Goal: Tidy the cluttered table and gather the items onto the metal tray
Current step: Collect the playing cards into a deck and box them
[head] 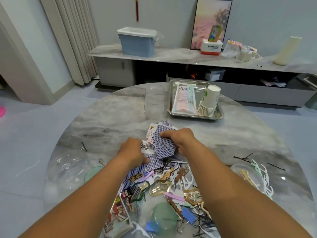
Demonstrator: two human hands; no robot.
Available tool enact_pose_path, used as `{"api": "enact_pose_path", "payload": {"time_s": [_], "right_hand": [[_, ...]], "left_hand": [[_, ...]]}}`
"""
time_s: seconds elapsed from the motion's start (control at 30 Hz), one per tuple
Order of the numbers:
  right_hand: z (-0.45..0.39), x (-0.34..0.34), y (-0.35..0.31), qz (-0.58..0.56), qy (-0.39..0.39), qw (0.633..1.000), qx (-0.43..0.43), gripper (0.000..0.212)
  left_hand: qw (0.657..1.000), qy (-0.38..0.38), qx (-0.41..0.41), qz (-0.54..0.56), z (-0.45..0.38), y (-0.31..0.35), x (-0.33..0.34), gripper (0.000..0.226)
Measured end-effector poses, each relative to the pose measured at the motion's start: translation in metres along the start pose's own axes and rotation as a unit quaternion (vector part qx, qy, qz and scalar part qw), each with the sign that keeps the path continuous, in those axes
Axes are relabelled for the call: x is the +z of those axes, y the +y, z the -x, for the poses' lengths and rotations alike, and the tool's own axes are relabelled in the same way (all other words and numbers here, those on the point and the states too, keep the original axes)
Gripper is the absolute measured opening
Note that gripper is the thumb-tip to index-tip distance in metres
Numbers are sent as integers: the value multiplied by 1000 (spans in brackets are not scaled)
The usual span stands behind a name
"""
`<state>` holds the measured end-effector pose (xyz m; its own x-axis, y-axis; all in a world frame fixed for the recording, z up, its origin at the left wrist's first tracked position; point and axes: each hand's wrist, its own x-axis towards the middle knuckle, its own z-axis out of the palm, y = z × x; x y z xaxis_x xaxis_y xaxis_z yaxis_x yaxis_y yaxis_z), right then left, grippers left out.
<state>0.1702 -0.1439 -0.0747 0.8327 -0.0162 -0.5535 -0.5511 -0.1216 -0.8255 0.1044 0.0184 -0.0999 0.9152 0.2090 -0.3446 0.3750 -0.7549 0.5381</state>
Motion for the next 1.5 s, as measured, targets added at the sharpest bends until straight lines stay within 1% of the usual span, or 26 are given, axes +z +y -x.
{"api": "enact_pose_path", "payload": {"time_s": [0.07,0.1,0.13,0.23,0.27,0.37,0.43,0.5,0.6,0.7,0.77,0.8,0.87,0.9,0.97,1.0,1.03,1.13,1.17,1.23,1.27,1.3,1.37,1.4,1.47,1.5], "right_hand": [[-1,11,-7,67,-14,998,-5,57],[-1,14,-8,88,-20,996,-5,56],[-1,16,-8,103,-23,994,-5,56],[-1,18,-4,138,-26,990,-11,55],[0,18,-1,143,-29,989,-19,53],[3,18,4,146,-49,987,-41,48],[5,16,6,143,-43,987,-67,42],[7,9,5,117,-31,987,-104,35],[16,-13,-2,67,-39,978,-192,30],[31,-37,-1,67,-5,954,-292,30],[39,-49,7,84,35,937,-336,30],[42,-55,13,97,56,930,-350,32],[44,-64,29,127,83,920,-361,40],[44,-69,38,140,84,918,-360,47],[43,-75,55,167,64,922,-345,66],[42,-77,62,190,56,922,-332,72],[41,-78,66,220,54,920,-321,68],[36,-81,67,273,77,909,-307,30],[35,-82,66,276,86,908,-305,23],[34,-82,63,259,107,910,-305,17],[34,-82,60,229,121,918,-302,18],[34,-83,56,184,134,928,-295,20],[34,-86,45,63,148,949,-271,24],[34,-88,40,-7,140,958,-249,28],[34,-90,34,-124,106,968,-193,36],[35,-89,34,-155,86,970,-167,38]], "left_hand": [[999,4,15,42,-2,0,9,60],[998,9,16,60,-2,0,12,58],[997,13,15,78,-2,0,15,61],[987,15,23,157,-1,-3,18,90],[984,17,30,176,-1,-5,18,96],[978,28,60,199,-1,-11,20,100],[974,25,66,217,0,-13,20,103],[972,34,65,221,4,-12,14,111],[986,46,58,150,5,-7,0,119],[999,-25,42,18,11,-4,-10,110],[995,-56,24,-83,18,0,-12,98],[991,-59,18,-118,22,4,-11,92],[987,-63,7,-151,25,11,-7,82],[985,-66,4,-158,27,15,-6,77],[982,-65,2,-175,30,21,-1,70],[981,-64,0,-185,31,23,1,68],[979,-63,-2,-192,32,24,3,66],[981,-68,-8,-183,34,26,7,64],[983,-72,-9,-169,34,26,7,67],[988,-79,-8,-132,34,25,7,76],[991,-80,-9,-105,34,24,6,79],[994,-80,-11,-68,33,23,5,77],[997,-75,-12,20,31,22,1,62],[996,-69,-11,63,30,21,-1,55],[989,-51,-10,140,26,21,-8,47],[984,-40,-6,175,24,22,-11,44]]}}
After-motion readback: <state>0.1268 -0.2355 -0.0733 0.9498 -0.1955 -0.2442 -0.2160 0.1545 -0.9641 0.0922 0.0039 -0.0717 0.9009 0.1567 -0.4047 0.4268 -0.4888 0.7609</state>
